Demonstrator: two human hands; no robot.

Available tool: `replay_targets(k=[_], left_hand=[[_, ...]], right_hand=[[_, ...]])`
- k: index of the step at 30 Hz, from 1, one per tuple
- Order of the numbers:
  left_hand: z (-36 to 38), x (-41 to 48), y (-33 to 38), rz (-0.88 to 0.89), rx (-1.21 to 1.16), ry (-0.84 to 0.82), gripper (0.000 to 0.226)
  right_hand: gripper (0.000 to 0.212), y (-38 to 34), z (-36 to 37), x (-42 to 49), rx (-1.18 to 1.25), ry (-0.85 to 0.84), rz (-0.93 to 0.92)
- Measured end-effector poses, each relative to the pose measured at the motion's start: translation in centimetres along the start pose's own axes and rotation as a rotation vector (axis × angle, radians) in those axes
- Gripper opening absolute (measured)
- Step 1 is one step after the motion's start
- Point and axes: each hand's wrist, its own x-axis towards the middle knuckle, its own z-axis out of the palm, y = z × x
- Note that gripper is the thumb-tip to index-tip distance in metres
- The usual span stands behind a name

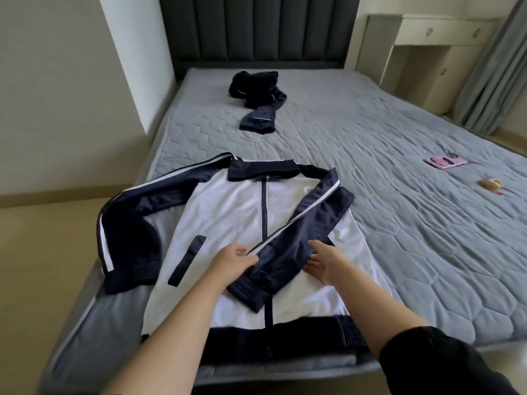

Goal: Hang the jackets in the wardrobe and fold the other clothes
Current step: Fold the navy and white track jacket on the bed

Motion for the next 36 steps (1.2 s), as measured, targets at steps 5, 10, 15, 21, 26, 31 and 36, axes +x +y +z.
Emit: replay_targets(k=[5, 10, 15, 21, 26, 31, 36], left_hand=[[1.6, -1.0, 0.9, 0.048, 0.010, -0.069, 0.008], [-1.4, -1.4, 1.8, -0.241, -1.165, -0.295, 0.012], [-1.9, -0.7, 0.1, -0.269, 0.121, -0.419, 0.020], [-2.5, -1.0, 1.1, -0.018, 0.043, -0.462, 0.025], [-2.9, -0.2, 0.4, -0.046, 0.062, -0.356, 0.017], [-2.1, -0.1, -0.1, 0.004, 0.292, -0.349, 0.007], [-2.0, 0.8, 0.3, 0.055, 0.717, -0.069, 0.008]], right_hand=[[0.003, 0.3, 0.0, -0.6, 0.010, -0.002, -0.053], [0.018, -0.8, 0.3, -0.7, 0.276, -0.094, -0.065], [0.006, 0.9, 0.6, -0.9, 0.111, -0.032, 0.109], [0.013, 0.2, 0.5, -0.6, 0.168, -0.093, 0.024], [0.021, 0.1, -0.2, -0.3, 0.117, -0.038, 0.021], [0.025, 1.1, 0.0, 1.0, 0.030, 0.079, -0.031], [0.014, 1.0, -0.5, 2.0, 0.020, 0.167, -0.069]])
